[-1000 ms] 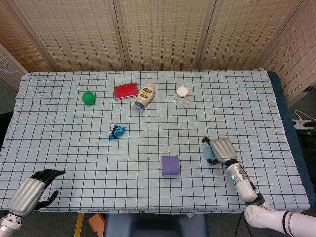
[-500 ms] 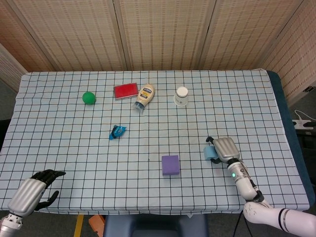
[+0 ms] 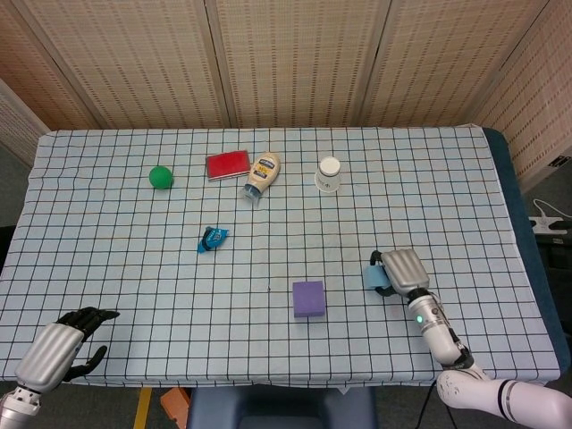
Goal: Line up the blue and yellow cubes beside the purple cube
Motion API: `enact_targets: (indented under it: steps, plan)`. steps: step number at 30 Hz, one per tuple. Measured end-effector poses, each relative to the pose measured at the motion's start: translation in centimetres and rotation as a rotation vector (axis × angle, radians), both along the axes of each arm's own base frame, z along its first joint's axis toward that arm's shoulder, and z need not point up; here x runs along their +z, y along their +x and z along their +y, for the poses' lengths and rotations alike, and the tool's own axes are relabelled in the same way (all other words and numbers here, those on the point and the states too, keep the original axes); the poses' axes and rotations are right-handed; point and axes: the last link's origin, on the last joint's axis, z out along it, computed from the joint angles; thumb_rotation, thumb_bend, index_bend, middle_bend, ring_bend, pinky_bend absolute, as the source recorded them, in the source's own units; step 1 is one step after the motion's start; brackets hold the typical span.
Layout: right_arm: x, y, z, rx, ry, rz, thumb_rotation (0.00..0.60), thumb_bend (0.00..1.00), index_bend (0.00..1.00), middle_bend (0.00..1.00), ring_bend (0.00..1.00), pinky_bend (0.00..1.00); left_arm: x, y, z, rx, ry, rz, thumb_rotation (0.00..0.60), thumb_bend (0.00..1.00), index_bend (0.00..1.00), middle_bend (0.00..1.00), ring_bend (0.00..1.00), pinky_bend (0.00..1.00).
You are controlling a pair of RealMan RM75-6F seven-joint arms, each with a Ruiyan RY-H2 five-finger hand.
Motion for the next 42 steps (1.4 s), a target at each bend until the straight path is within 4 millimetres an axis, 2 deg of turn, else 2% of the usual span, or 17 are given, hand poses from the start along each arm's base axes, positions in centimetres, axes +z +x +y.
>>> enact_targets:
  steps: [11,22,42]
  plan:
    - [0.0,3.2,1.1,0.043,0.017,-0.049,0.600,0.09,0.63,0.84,0.88,1.00,0.0,0.1,-0.1,0.000,-0.009,-0.008,0.600,0.43,0.25,0.30,0.23,0.33]
    - [-1.6,5.3,2.1,0.027,0.068,-0.086,0.600,0.09,0.63,0.84,0.88,1.00,0.0,0.1,-0.1,0.002,-0.018,-0.013,0.600,0.43,0.26,0.30,0.23,0.33]
    - [-3.2,6.3,3.0,0.014,0.107,-0.113,0.600,0.09,0.63,0.84,0.88,1.00,0.0,0.1,-0.1,0.004,-0.020,-0.016,0.600,0.43,0.26,0.31,0.23,0.33]
